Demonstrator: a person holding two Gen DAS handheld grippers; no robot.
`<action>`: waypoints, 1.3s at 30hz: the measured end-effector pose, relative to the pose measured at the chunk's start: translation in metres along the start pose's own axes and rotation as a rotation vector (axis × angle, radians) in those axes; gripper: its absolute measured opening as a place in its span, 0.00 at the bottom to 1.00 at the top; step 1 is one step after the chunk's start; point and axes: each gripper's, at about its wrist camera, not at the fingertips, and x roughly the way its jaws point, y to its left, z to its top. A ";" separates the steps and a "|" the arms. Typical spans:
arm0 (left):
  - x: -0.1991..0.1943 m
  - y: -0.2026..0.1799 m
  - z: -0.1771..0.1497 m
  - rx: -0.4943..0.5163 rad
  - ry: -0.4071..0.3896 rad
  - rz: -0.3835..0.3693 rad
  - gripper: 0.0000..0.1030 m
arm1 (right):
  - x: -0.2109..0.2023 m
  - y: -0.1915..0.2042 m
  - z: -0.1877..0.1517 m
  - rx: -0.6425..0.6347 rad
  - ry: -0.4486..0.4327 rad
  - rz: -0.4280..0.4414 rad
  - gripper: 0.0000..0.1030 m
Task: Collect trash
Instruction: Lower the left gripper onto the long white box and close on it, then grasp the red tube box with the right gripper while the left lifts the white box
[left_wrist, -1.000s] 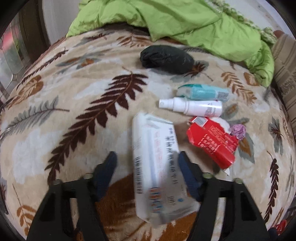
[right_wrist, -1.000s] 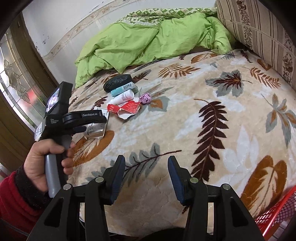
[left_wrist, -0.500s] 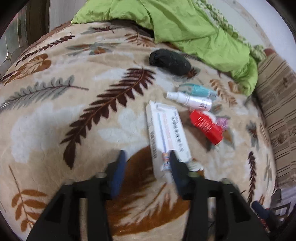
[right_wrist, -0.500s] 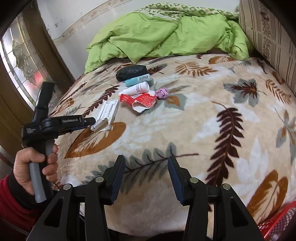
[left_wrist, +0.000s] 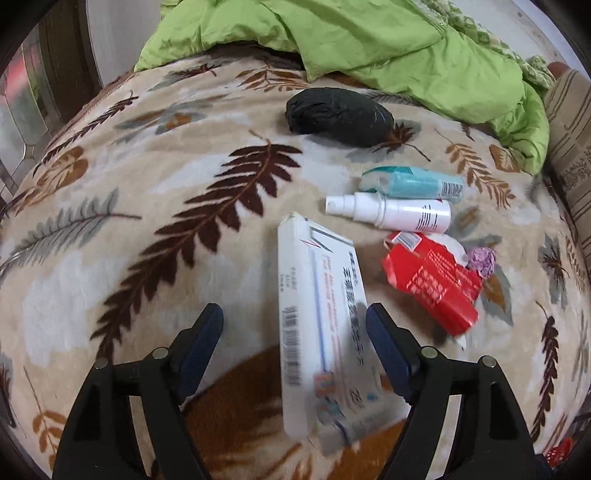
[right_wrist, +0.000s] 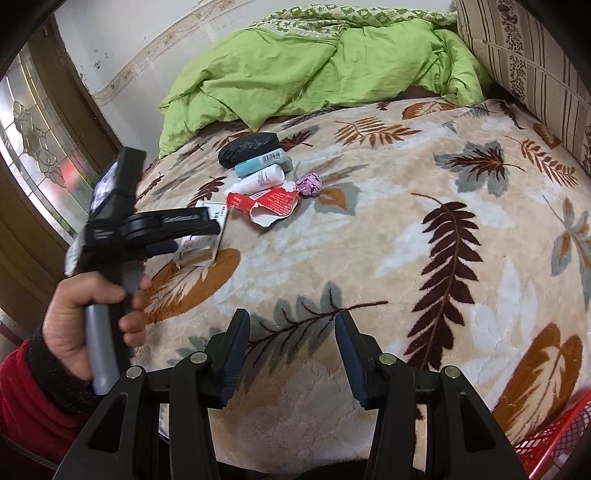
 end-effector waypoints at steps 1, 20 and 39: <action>0.002 -0.001 0.000 0.006 -0.003 0.001 0.77 | 0.000 0.000 0.000 -0.001 0.000 0.001 0.49; -0.025 0.033 -0.020 -0.050 -0.075 -0.078 0.13 | 0.006 0.006 0.002 -0.039 0.029 0.004 0.49; -0.053 0.065 -0.058 -0.045 -0.130 -0.111 0.13 | 0.146 0.087 0.094 -0.570 0.097 -0.171 0.23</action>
